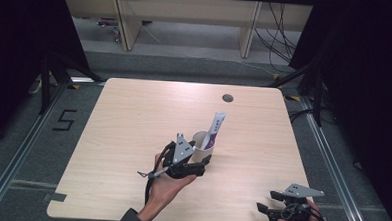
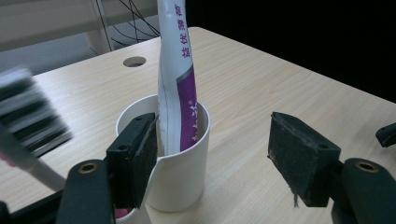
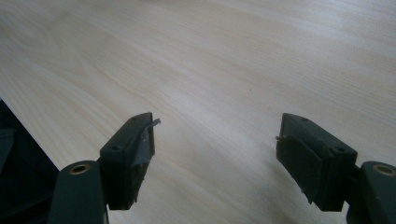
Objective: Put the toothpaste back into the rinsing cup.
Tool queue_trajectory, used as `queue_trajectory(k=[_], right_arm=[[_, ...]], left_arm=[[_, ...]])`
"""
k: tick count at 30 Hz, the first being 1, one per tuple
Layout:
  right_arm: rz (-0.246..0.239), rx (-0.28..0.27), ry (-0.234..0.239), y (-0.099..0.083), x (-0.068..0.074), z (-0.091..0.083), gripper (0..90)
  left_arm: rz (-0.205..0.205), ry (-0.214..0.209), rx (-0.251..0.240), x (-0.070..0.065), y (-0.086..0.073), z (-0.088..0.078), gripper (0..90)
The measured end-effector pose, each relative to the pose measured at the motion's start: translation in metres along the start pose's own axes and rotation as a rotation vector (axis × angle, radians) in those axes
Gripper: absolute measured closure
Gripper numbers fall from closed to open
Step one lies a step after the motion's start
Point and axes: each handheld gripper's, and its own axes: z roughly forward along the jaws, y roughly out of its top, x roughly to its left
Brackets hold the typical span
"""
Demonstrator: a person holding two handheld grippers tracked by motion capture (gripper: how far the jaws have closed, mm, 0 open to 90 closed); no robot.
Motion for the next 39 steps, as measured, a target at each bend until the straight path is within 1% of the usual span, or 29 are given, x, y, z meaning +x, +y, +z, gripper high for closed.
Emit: queue_trajectory(k=[4, 7, 8, 10, 13, 19, 20, 21, 22, 25, 26, 27, 28, 29, 30, 31, 32, 34, 39], right_arm=[[0.001, -0.001, -0.002, 0.0, 0.0, 0.0, 28.5], [-0.003, -0.004, -0.001, 0.0, 0.0, 0.0, 28.5], [0.03, 0.0, 0.016, 0.0, 0.002, 0.001, 28.5], [0.027, -0.004, 0.017, 0.0, 0.001, 0.0, 28.5], [0.017, 0.002, 0.014, 0.0, 0.0, 0.0, 28.5], [0.017, 0.001, 0.015, 0.0, 0.0, 0.0, 28.5], [-0.009, -0.004, 0.005, 0.0, -0.002, 0.0, 28.5], [0.004, -0.003, 0.01, 0.0, -0.001, 0.0, 28.5], [-0.006, -0.004, 0.006, 0.0, -0.001, 0.0, 28.5], [-0.004, -0.005, 0.007, 0.0, -0.001, 0.0, 28.4], [0.024, 0.0, 0.02, 0.0, 0.0, 0.0, 28.4], [0.024, -0.001, 0.021, 0.0, 0.0, 0.0, 28.4], [0.017, -0.005, 0.018, 0.0, 0.0, 0.0, 28.2], [-0.004, -0.009, 0.009, 0.0, -0.002, 0.0, 27.9], [-0.006, -0.013, 0.008, 0.0, -0.002, 0.0, 27.7], [0.017, -0.012, 0.015, 0.0, -0.001, 0.0, 27.6], [0.047, -0.003, 0.026, 0.0, 0.001, 0.0, 27.6], [0.04, -0.009, 0.026, 0.0, 0.0, 0.0, 27.6], [0.04, -0.01, 0.024, 0.0, 0.0, 0.0, 27.5]], left_arm=[[-0.007, -0.012, 0.0, -0.001, -0.001, -0.004, 32.1], [0.001, -0.025, 0.005, -0.001, -0.002, -0.006, 31.3], [-0.001, -0.028, 0.008, 0.0, -0.002, -0.006, 30.8], [-0.001, -0.039, 0.004, 0.0, -0.003, -0.007, 30.2], [0.007, -0.035, 0.005, 0.001, -0.004, -0.01, 30.2], [0.009, -0.046, 0.007, 0.005, -0.007, -0.017, 28.9], [0.016, -0.046, 0.008, 0.005, -0.008, -0.018, 28.6], [0.023, -0.044, 0.011, 0.006, -0.009, -0.019, 28.2], [0.037, -0.04, 0.013, 0.007, -0.01, -0.021, 27.8], [0.035, -0.041, 0.016, 0.009, -0.013, -0.025, 27.5], [0.038, -0.044, 0.02, 0.01, -0.014, -0.026, 27.2], [0.034, -0.045, 0.019, 0.011, -0.015, -0.027, 26.9], [0.033, -0.045, 0.023, 0.012, -0.016, -0.029, 26.8], [0.033, -0.046, 0.021, 0.012, -0.017, -0.03, 26.7], [0.031, -0.05, 0.019, 0.013, -0.018, -0.031, 26.7], [0.024, -0.049, 0.021, 0.013, -0.019, -0.032, 26.4], [0.027, -0.054, 0.022, 0.014, -0.019, -0.034, 26.2], [0.019, -0.058, 0.021, 0.014, -0.021, -0.037, 26.0], [0.022, -0.069, 0.024, 0.015, -0.024, -0.044, 25.4]])
